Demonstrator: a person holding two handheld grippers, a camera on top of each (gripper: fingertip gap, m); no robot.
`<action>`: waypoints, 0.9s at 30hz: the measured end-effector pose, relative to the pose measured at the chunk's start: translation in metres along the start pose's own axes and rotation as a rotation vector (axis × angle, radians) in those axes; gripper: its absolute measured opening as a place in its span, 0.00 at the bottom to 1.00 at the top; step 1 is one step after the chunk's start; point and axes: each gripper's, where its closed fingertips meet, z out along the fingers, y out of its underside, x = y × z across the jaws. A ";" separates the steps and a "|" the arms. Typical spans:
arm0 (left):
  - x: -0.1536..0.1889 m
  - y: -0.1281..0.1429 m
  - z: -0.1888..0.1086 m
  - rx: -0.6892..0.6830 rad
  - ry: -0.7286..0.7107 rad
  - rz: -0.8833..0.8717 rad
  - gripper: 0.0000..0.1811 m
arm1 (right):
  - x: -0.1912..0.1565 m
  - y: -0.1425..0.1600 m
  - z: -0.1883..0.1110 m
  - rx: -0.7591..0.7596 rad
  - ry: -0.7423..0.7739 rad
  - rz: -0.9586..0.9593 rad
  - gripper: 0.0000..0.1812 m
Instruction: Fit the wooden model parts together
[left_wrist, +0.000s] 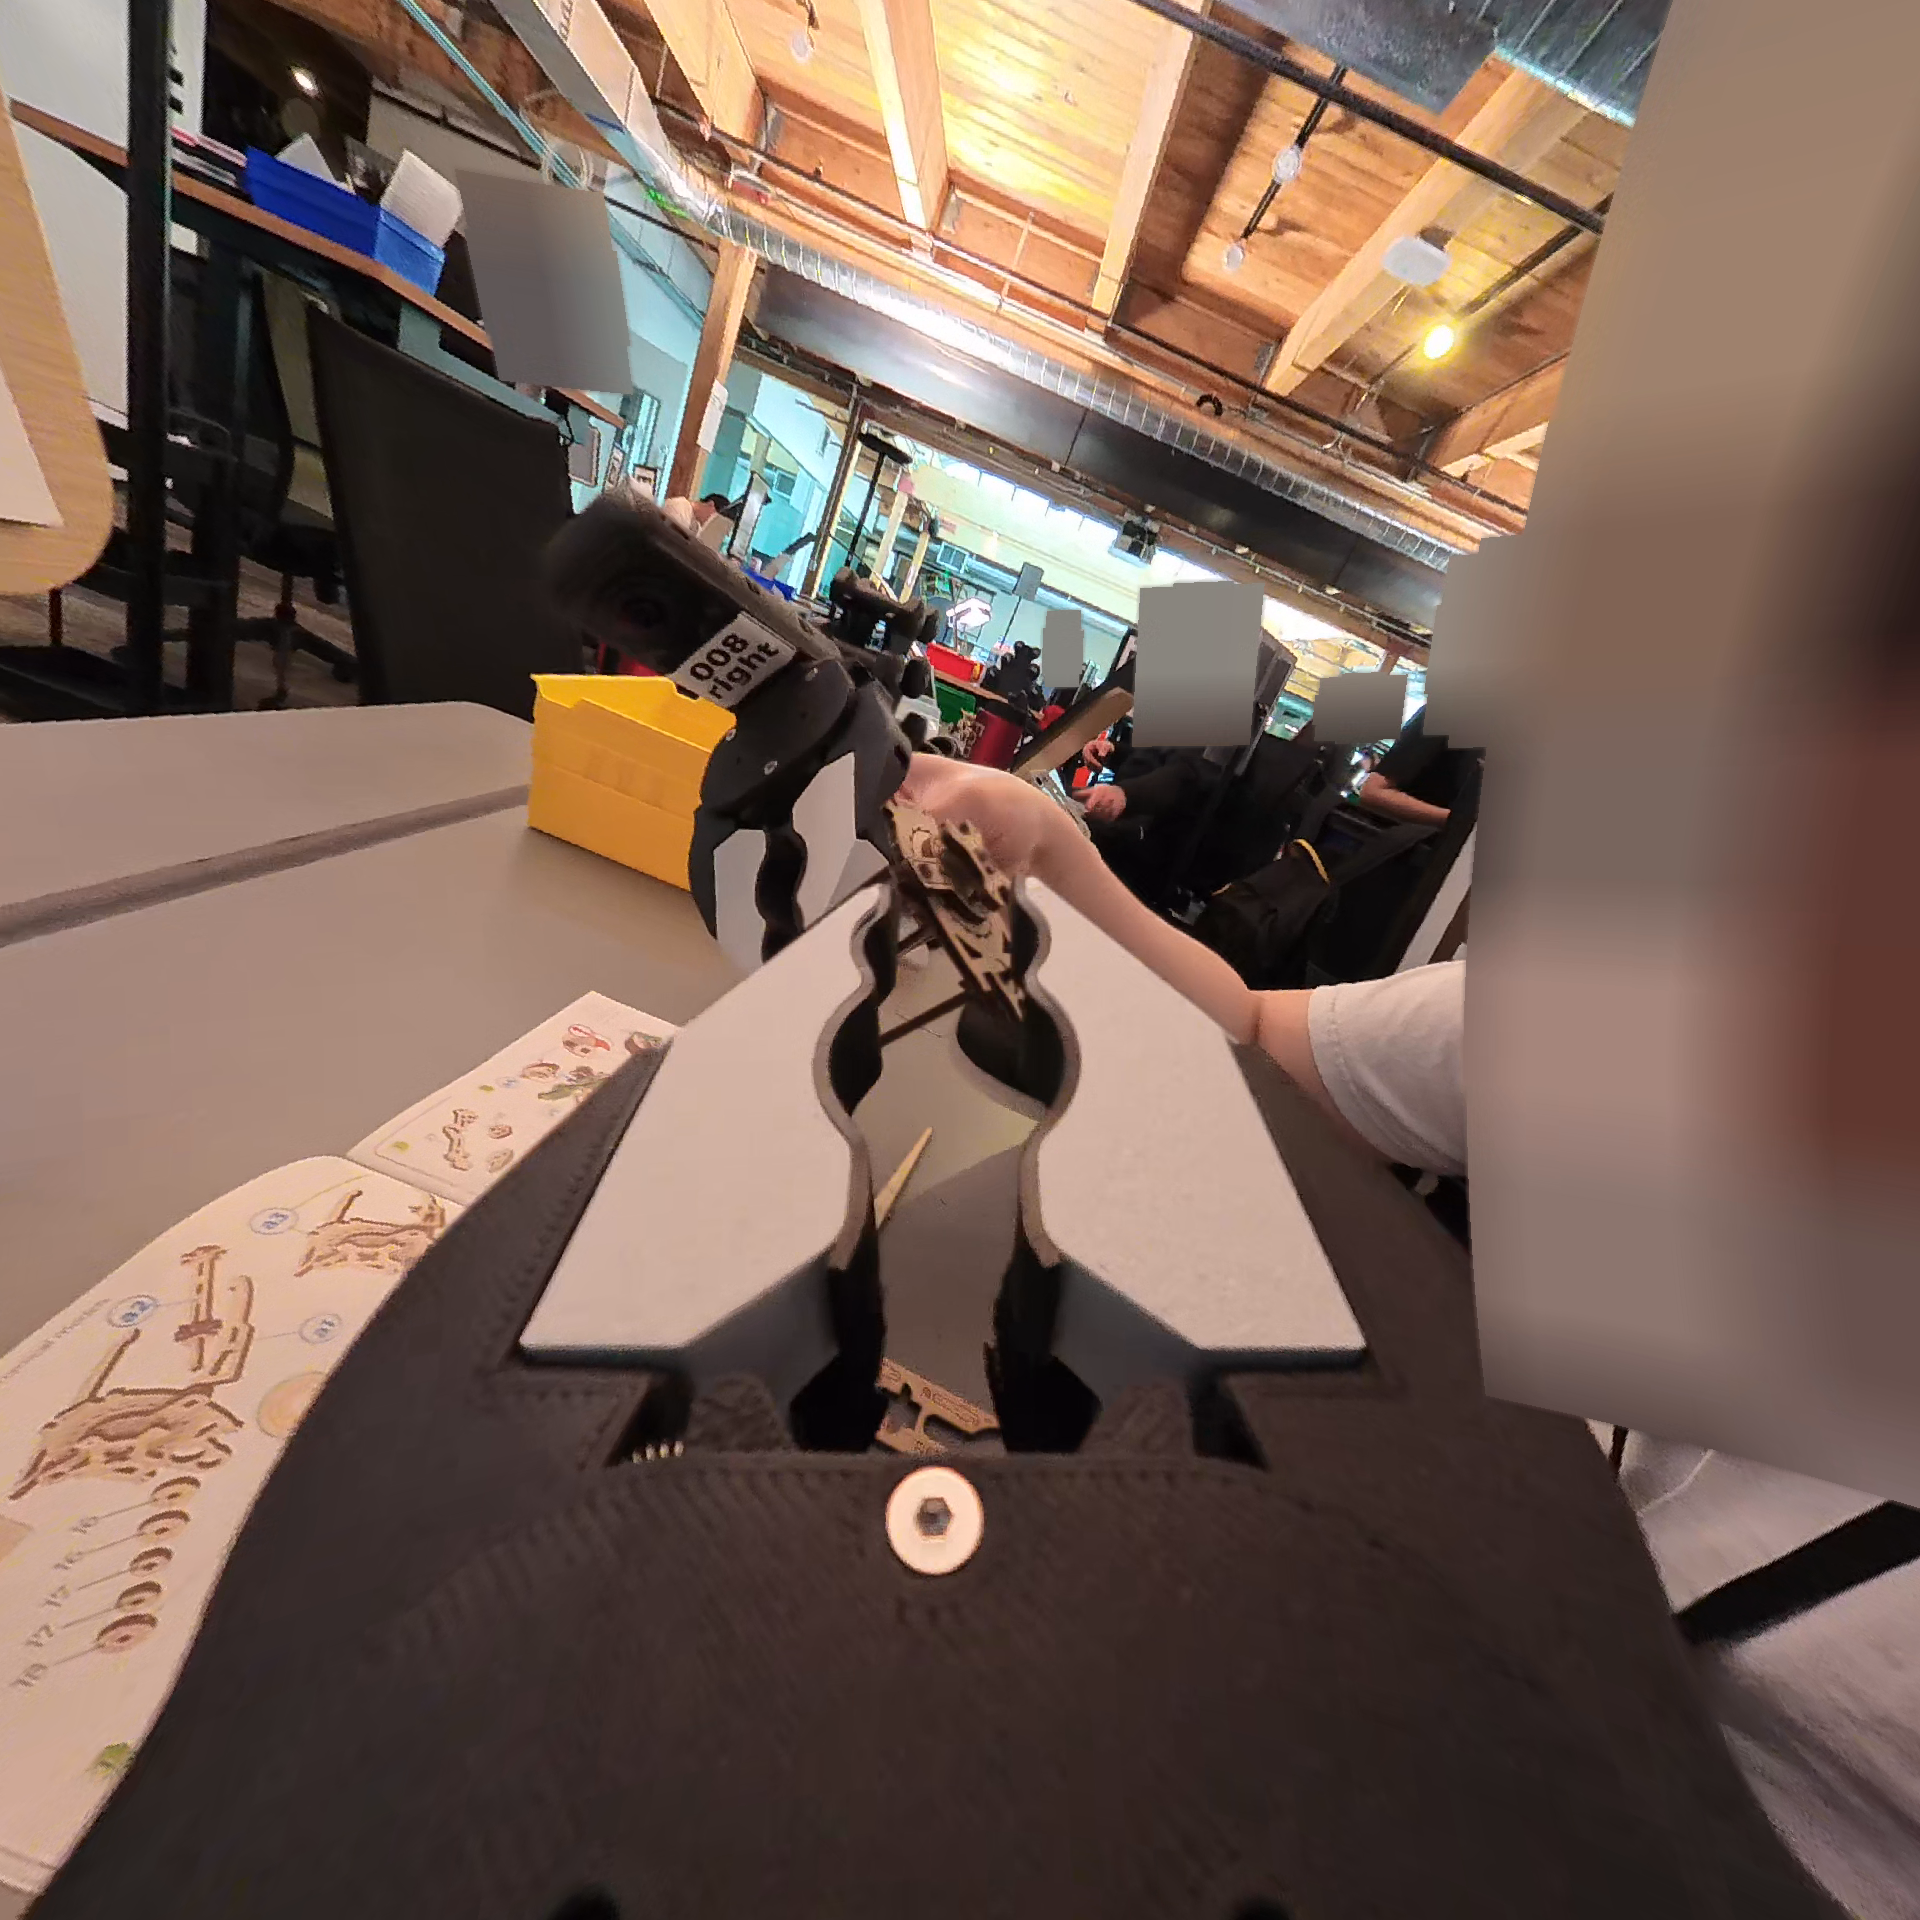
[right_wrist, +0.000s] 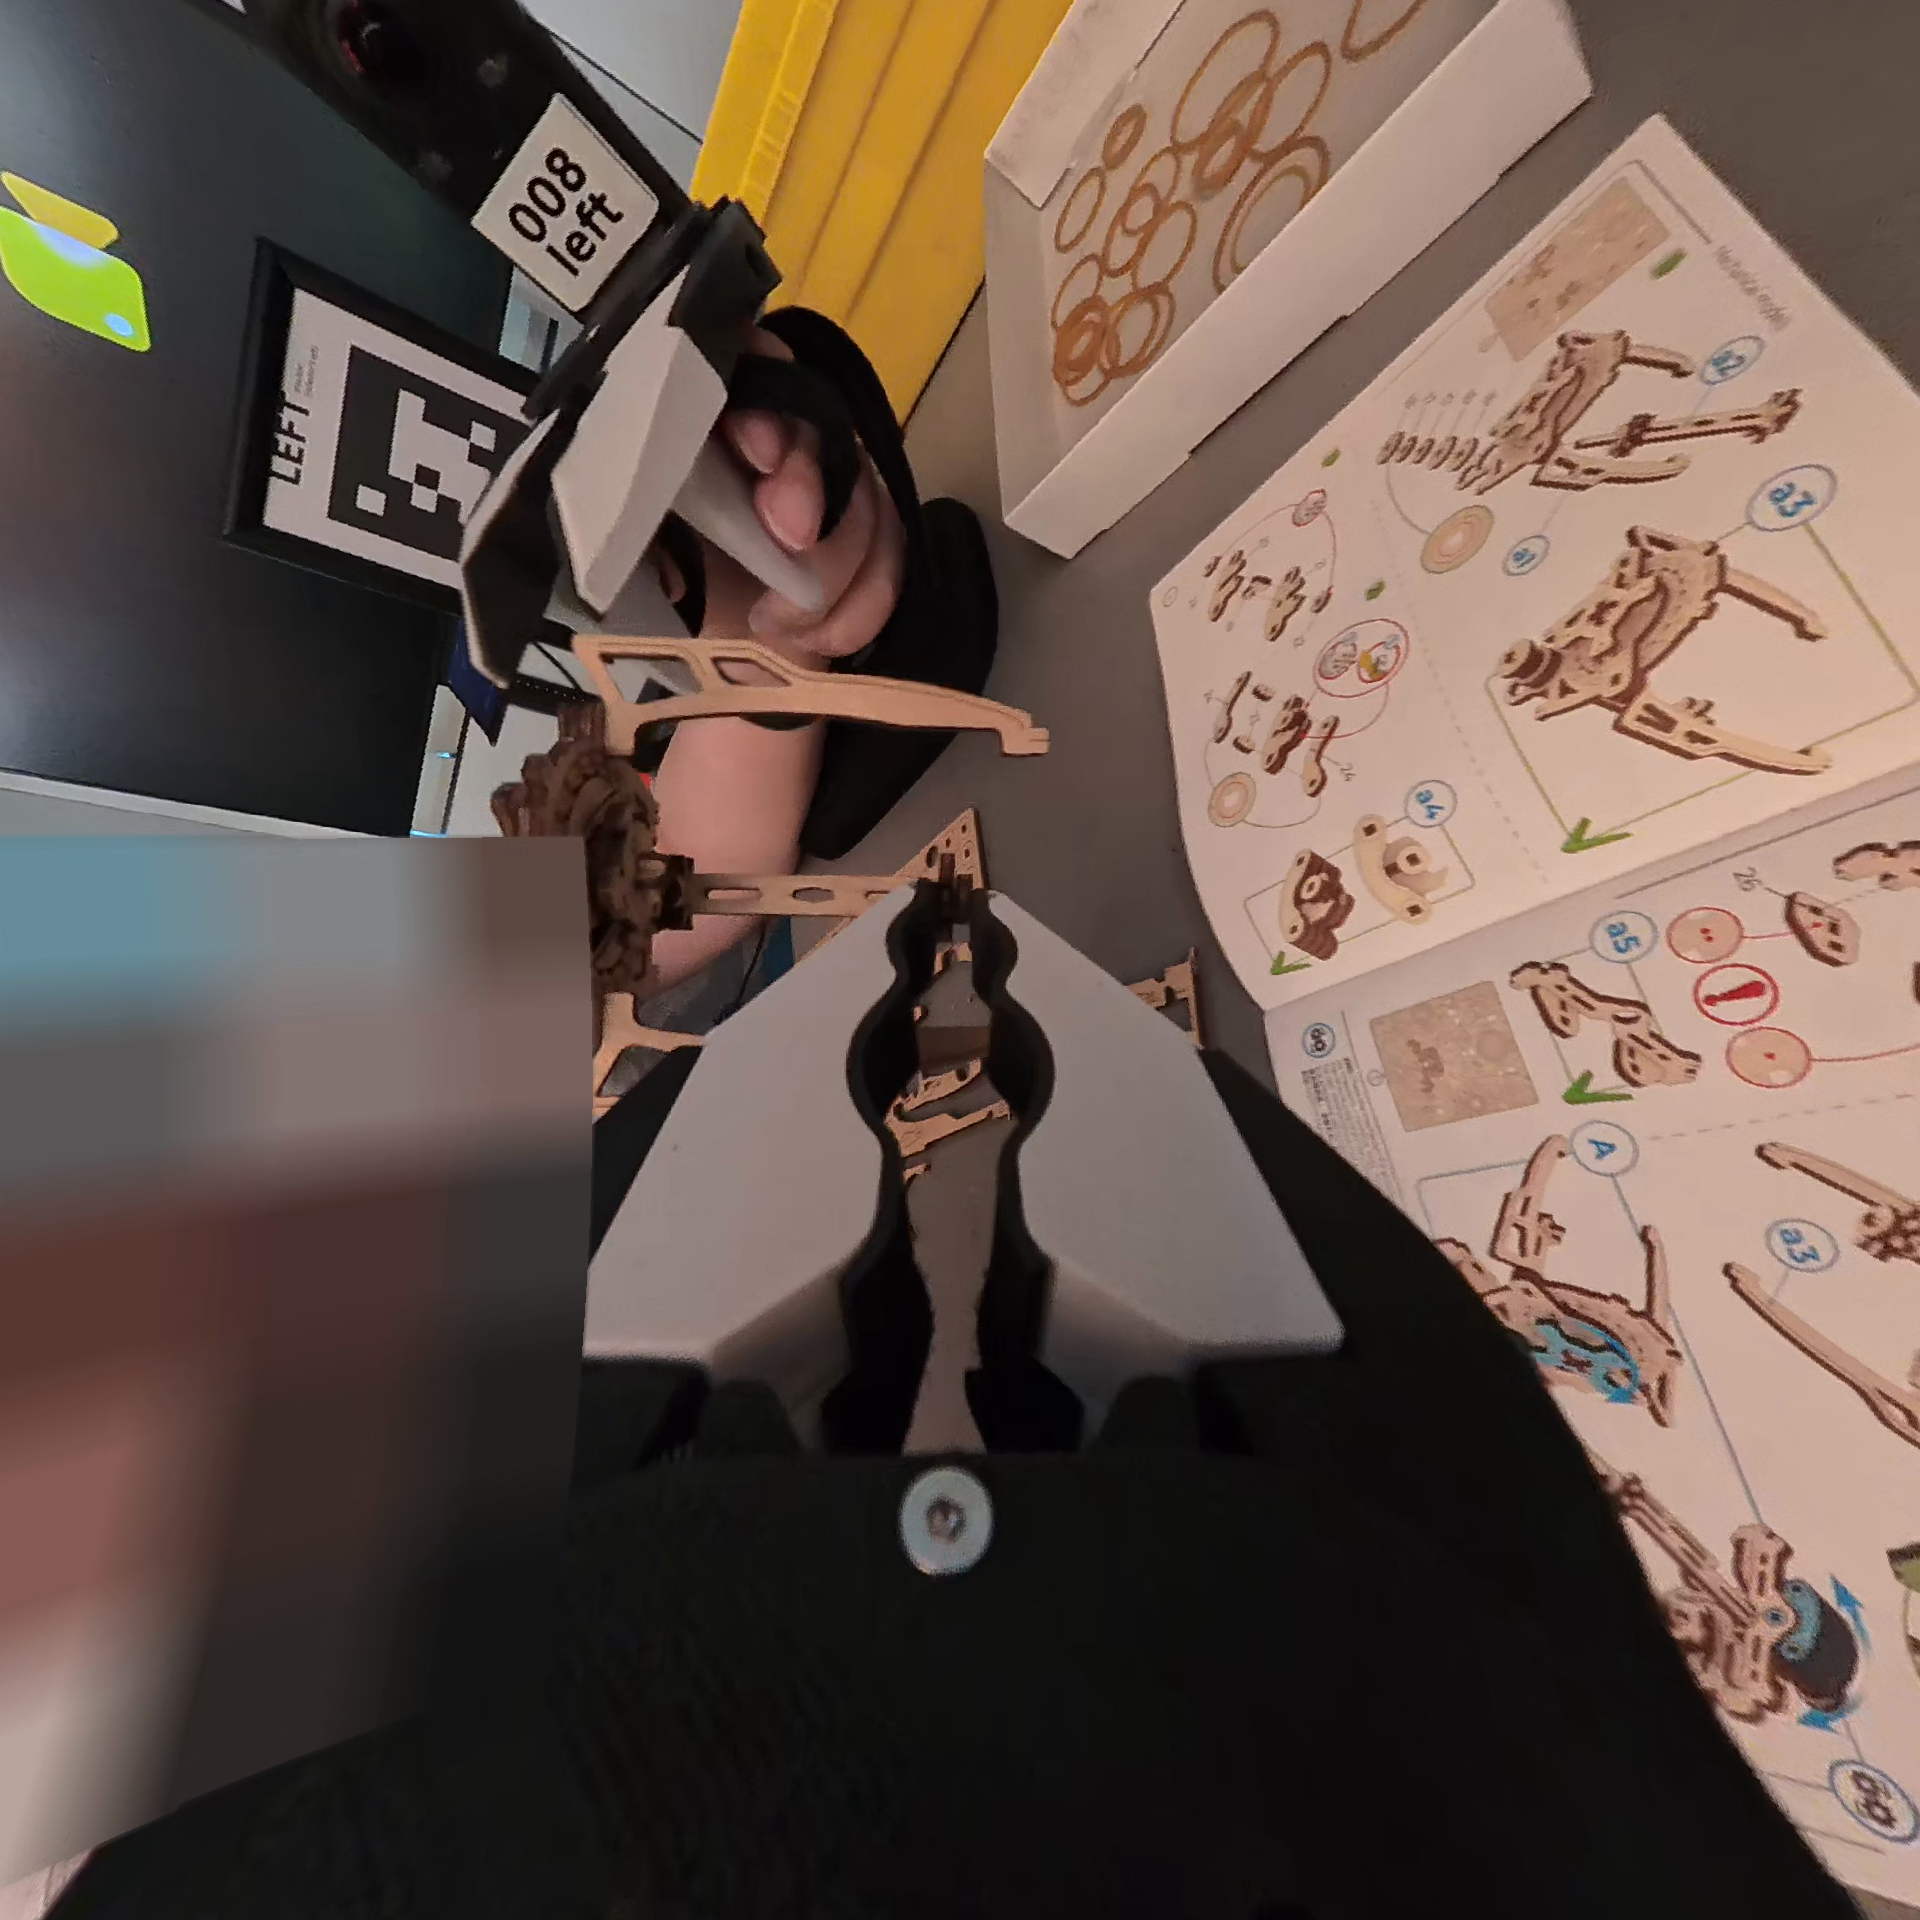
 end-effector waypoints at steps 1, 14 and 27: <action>0.000 -0.001 -0.001 0.005 -0.005 0.007 0.10 | 0.001 -0.001 -0.001 0.005 0.002 0.004 0.02; 0.020 0.005 0.014 -0.061 -0.139 0.496 0.15 | 0.005 -0.011 -0.016 0.079 0.020 0.007 0.02; 0.015 -0.013 0.003 0.030 -0.189 0.487 0.13 | 0.004 -0.025 -0.023 0.170 -0.017 0.018 0.02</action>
